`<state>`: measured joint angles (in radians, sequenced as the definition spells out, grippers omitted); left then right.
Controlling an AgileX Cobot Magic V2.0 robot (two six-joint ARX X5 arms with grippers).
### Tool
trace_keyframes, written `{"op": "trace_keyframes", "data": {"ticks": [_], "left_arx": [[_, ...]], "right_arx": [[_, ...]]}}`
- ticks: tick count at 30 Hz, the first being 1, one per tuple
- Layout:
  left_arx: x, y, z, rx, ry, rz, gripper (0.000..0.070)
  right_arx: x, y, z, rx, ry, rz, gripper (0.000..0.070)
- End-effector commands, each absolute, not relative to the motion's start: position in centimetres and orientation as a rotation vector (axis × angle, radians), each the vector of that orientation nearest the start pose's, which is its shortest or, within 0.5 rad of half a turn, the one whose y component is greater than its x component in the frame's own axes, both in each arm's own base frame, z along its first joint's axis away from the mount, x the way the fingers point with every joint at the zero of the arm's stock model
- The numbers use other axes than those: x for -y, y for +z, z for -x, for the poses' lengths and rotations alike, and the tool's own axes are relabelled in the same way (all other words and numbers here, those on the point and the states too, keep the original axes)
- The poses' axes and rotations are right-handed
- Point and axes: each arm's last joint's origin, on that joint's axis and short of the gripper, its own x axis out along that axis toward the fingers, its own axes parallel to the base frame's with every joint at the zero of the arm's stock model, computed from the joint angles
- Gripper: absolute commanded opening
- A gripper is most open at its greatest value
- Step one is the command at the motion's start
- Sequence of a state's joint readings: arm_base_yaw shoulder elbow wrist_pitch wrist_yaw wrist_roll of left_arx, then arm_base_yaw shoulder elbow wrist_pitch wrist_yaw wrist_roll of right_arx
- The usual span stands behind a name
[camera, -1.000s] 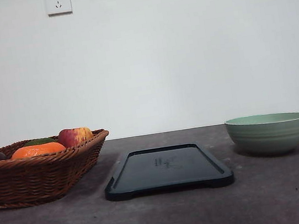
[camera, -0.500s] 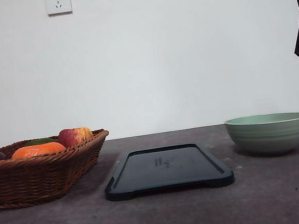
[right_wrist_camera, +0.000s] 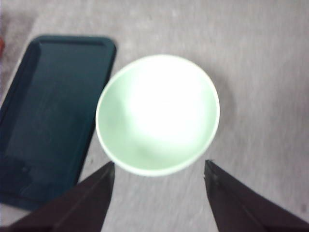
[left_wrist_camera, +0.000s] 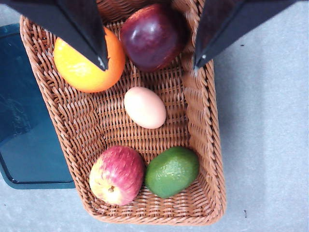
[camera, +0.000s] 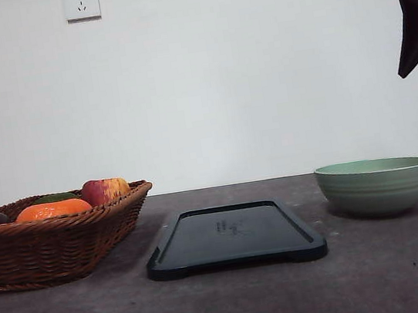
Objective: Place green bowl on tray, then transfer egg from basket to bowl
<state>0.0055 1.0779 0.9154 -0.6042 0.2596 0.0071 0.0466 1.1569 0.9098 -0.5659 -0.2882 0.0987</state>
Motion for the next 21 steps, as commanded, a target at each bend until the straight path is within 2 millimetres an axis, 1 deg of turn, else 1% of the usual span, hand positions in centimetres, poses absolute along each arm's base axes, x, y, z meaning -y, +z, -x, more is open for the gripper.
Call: {"op": "trace_keyframes", "data": {"ticks": [1,6,12,15,18,21], "left_arx": [[0.6,29.6,-21.8,-0.739,-0.249,0.092,0.0350],[0.6,29.5,-21.8,-0.740,-0.248,0.093,0.0350],[0.6,29.6,-21.8,-0.739,-0.248,0.093,0.0350],[0.6,29.6,-21.9,-0.736,-0.249,0.092,0.0350],[0.6,29.6,-21.9,-0.729,-0.249,0.091,0.0350],[0.6,29.6,-21.9,-0.725,-0.249,0.091,0.0350]], "right_arx": [[-1.7,28.0,-23.7,-0.845,0.256,-0.219,0.0364],[-0.9,28.8,-25.1,-0.954,0.218,-0.235,0.0357],[0.1,29.3,-28.2,-1.053,0.203,-0.219,0.0357],[0.2,28.9,-30.0,-1.093,0.210,-0.206,0.0357],[0.3,28.0,-31.8,-1.128,0.215,-0.199,0.0355],[0.4,26.6,-33.3,-1.168,0.216,-0.201,0.0337]]}}
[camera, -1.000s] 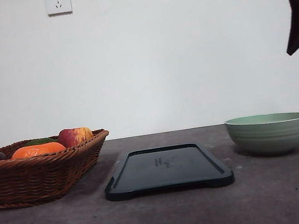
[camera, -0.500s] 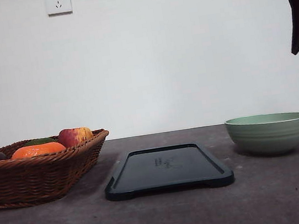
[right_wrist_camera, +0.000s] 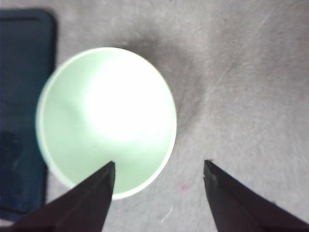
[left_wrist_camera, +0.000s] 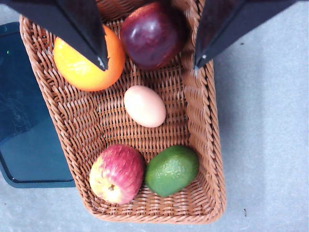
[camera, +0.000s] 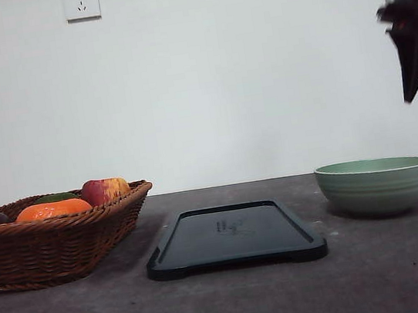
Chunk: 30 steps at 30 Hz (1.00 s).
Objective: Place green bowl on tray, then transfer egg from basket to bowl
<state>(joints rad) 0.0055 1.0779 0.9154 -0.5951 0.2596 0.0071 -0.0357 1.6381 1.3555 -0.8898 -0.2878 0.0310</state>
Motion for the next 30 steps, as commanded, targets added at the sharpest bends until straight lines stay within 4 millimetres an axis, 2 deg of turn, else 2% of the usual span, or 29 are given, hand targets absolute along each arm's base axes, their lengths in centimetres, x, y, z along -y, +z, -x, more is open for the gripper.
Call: {"op": "trace_keyframes", "data": {"ticks": [1,6,8,14,15,17,23,27,30], "left_arx": [[0.6,29.7,-21.9,-0.725,-0.249,0.091,0.0350],[0.6,29.7,-21.9,-0.724,-0.249,0.091,0.0350],[0.6,29.7,-21.9,-0.723,-0.249,0.091,0.0349],[0.6,29.7,-21.9,-0.721,-0.249,0.090,0.0349],[0.6,29.7,-21.9,-0.721,-0.249,0.090,0.0349],[0.6,29.7,-21.9,-0.721,-0.249,0.090,0.0349],[0.6,29.7,-21.9,-0.721,-0.249,0.090,0.0349],[0.6,29.7,-22.0,-0.718,-0.249,0.090,0.0349],[0.6,29.7,-22.0,-0.716,-0.249,0.090,0.0348]], "right_arx": [[0.4,25.9,-33.8,-1.184,0.216,-0.203,0.0337],[0.4,22.9,-35.4,-1.264,0.214,-0.211,0.0336],[0.4,22.0,-35.8,-1.290,0.215,-0.211,0.0313],[0.5,20.3,-36.4,-1.327,0.214,-0.216,0.0038],[0.5,20.3,-36.4,-1.328,0.214,-0.216,0.0005],[0.5,20.4,-36.4,-1.327,0.214,-0.216,0.0000],[0.4,22.1,-36.8,-1.328,0.214,-0.215,0.0000],[-0.3,24.9,-37.0,-1.334,0.236,-0.196,0.0000],[-1.5,27.4,-37.0,-1.340,0.266,-0.171,0.0000]]}}
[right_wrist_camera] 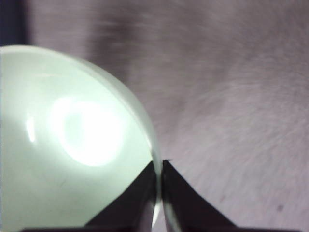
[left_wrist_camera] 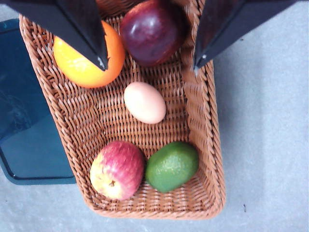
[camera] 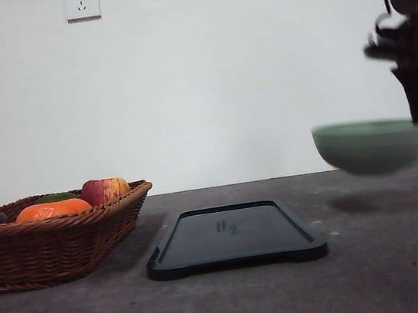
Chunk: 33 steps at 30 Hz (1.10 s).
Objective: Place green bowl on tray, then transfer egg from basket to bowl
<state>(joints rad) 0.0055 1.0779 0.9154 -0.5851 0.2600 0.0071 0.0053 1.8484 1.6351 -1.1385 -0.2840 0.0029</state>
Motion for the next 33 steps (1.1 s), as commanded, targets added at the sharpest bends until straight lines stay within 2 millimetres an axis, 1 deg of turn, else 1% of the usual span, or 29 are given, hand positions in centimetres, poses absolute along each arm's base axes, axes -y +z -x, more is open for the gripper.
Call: {"op": "trace_keyframes", "data": {"ticks": [1,4,7,9,12,14,17,21,23,27,33], "left_arx": [[0.6,29.7,-22.0,-0.716,-0.249,0.090,0.0348],[0.6,29.7,-22.0,-0.715,-0.249,0.090,0.0348],[0.6,29.7,-22.0,-0.716,-0.249,0.090,0.0348],[0.6,29.7,-22.0,-0.715,-0.249,0.090,0.0348],[0.6,29.8,-22.0,-0.709,-0.249,0.091,0.0348],[0.6,29.8,-22.1,-0.704,-0.244,0.102,0.0348],[0.6,29.9,-22.1,-0.700,-0.240,0.113,0.0348],[0.6,29.8,-22.1,-0.701,-0.240,0.113,0.0348],[0.6,29.8,-22.1,-0.703,-0.240,0.113,0.0348],[0.6,29.8,-22.1,-0.701,-0.240,0.113,0.0348],[0.6,29.8,-22.1,-0.702,-0.240,0.113,0.0348]], "right_arx": [[-2.1,28.3,-37.0,-1.334,0.280,-0.158,0.0000],[-4.3,30.4,-37.0,-1.300,0.320,-0.120,0.0000],[-7.4,32.1,-36.8,-1.245,0.359,-0.046,0.0000],[-9.5,32.8,-36.6,-1.207,0.380,0.012,0.0000],[-12.8,32.9,-36.4,-1.137,0.440,0.067,0.0000],[-14.8,32.4,-36.4,-1.120,0.474,0.073,0.0000],[-17.0,31.2,-36.6,-1.131,0.508,0.089,0.0000],[-19.0,28.8,-37.1,-1.182,0.527,0.110,0.0000],[-19.5,27.6,-37.5,-1.213,0.526,0.115,0.0000],[-19.9,25.5,-38.2,-1.268,0.518,0.121,0.0000],[-20.2,23.7,-38.7,-1.308,0.511,0.128,0.0000]]}}
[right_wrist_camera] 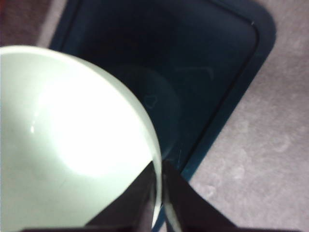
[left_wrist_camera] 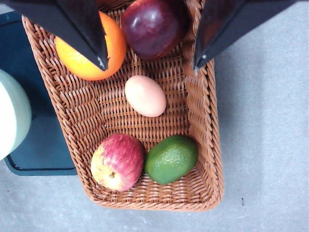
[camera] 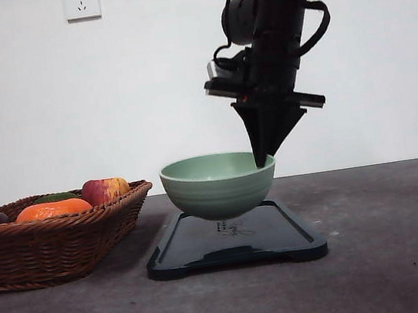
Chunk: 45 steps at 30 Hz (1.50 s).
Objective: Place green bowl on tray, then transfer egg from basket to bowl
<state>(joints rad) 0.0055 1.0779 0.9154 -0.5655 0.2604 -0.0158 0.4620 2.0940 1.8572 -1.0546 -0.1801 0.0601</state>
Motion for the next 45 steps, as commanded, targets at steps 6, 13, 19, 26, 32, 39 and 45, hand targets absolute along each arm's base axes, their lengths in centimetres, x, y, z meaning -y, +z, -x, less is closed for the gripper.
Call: {"op": "trace_keyframes", "data": {"ticks": [6,13,19,26,32,39,45], "left_arx": [[0.6,29.8,-22.1,-0.702,-0.240,0.113,0.0348],[0.6,29.9,-22.1,-0.700,-0.240,0.113,0.0348],[0.6,29.8,-22.1,-0.702,-0.240,0.113,0.0348],[0.6,29.8,-22.1,-0.705,-0.240,0.113,0.0348],[0.6,29.8,-22.1,-0.706,-0.240,0.114,0.0348],[0.6,29.8,-22.1,-0.707,-0.240,0.113,0.0348],[0.6,29.8,-22.1,-0.703,-0.240,0.113,0.0349]], "right_arx": [[-20.4,22.4,-39.1,-1.340,0.505,0.132,0.0000],[-20.5,21.4,-39.2,-1.374,0.497,0.134,0.0000],[-20.6,21.4,-39.2,-1.371,0.500,0.136,0.0240],[-20.5,23.2,-39.2,-1.334,0.509,0.135,0.0295],[-20.2,26.8,-38.3,-1.199,0.526,0.124,0.0294],[-19.7,31.1,-36.0,-0.980,0.516,0.129,0.0289],[-18.5,31.9,-33.1,-0.829,0.546,0.100,0.0277]]}}
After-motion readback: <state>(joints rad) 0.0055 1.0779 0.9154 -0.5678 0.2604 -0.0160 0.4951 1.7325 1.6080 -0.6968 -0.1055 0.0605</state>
